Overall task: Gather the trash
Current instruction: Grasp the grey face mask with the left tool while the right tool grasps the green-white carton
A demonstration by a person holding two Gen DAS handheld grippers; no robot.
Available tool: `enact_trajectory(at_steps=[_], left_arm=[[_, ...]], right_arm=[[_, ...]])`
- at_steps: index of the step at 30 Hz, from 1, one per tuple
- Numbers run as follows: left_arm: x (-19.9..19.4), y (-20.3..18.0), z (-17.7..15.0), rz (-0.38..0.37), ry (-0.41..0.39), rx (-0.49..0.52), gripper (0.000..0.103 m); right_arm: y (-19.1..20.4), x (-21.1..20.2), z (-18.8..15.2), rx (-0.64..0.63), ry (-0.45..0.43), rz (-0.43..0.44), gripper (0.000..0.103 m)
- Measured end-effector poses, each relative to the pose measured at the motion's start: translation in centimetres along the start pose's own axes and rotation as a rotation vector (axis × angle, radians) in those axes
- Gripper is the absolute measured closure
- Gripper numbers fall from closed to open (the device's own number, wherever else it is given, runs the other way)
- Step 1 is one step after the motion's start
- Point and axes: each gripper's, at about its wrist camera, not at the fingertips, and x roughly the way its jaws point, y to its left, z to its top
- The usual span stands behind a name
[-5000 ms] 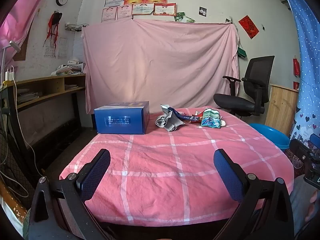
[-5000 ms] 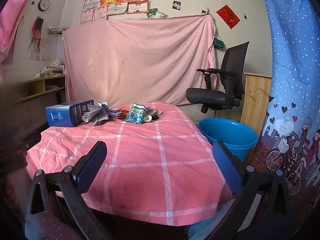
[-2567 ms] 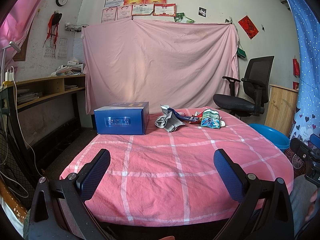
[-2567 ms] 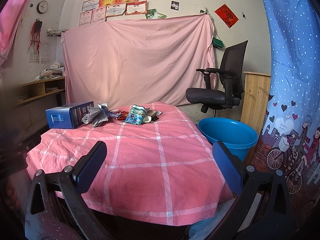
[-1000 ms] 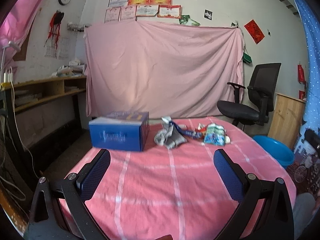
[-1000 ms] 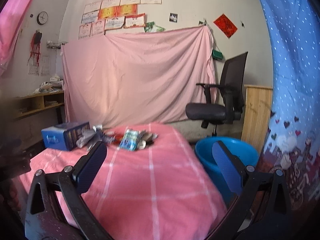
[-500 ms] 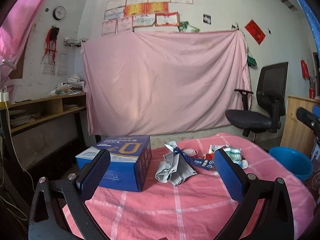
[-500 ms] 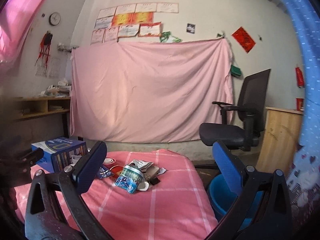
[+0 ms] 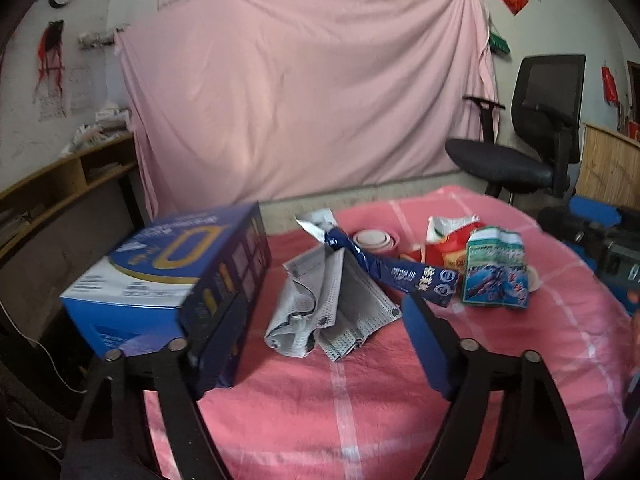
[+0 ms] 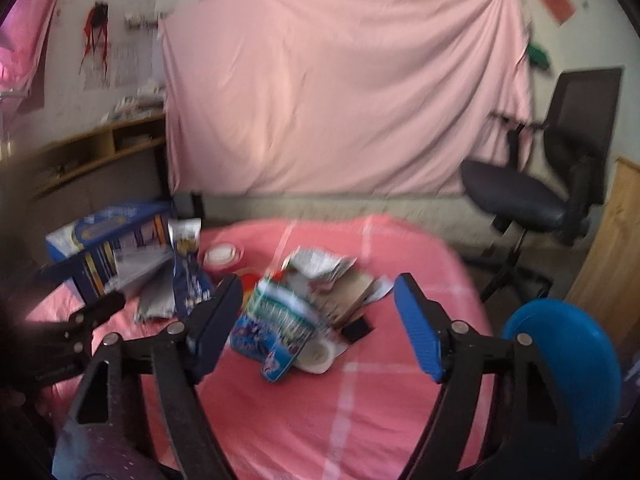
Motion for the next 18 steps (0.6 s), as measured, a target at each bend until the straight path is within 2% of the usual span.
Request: enact_trajectory(at_steps=[3, 9, 11, 13, 17, 18], left_arm=[[1.2, 0.1, 0.2, -0.004, 0.032, -0.003, 0.041], [3.7, 0.8, 0.9, -0.035, 0.079, -0.037, 0.05], [4.0, 1.1, 1.0, -0.055, 0.087, -0.041, 0.064], [4.0, 1.1, 1.0, -0.066, 0.102, -0.04, 0.081], [3.5, 1.1, 1.0, -0.07, 0.102, -0.033, 0.095], [3.2, 0.9, 1.0, -0.07, 0.097, -0.02, 0.099]], right_arm=[[0.1, 1.8, -0.5, -0.015, 0.063, 0.021, 0.01], [-0.3, 3.8, -0.4, -0.026, 0.137, 0.081, 0.013], [-0.8, 4.3, -0.3, -0.008, 0.159, 0.108, 0.018], [-0.8, 4.8, -0.4, 0.003, 0.177, 0.126, 0.028], [-0.9, 5.1, -0.7, 0.027, 0.211, 0.171, 0.046], [-1.0, 4.9, -0.8, 0.031, 0.212, 0.176, 0.047]])
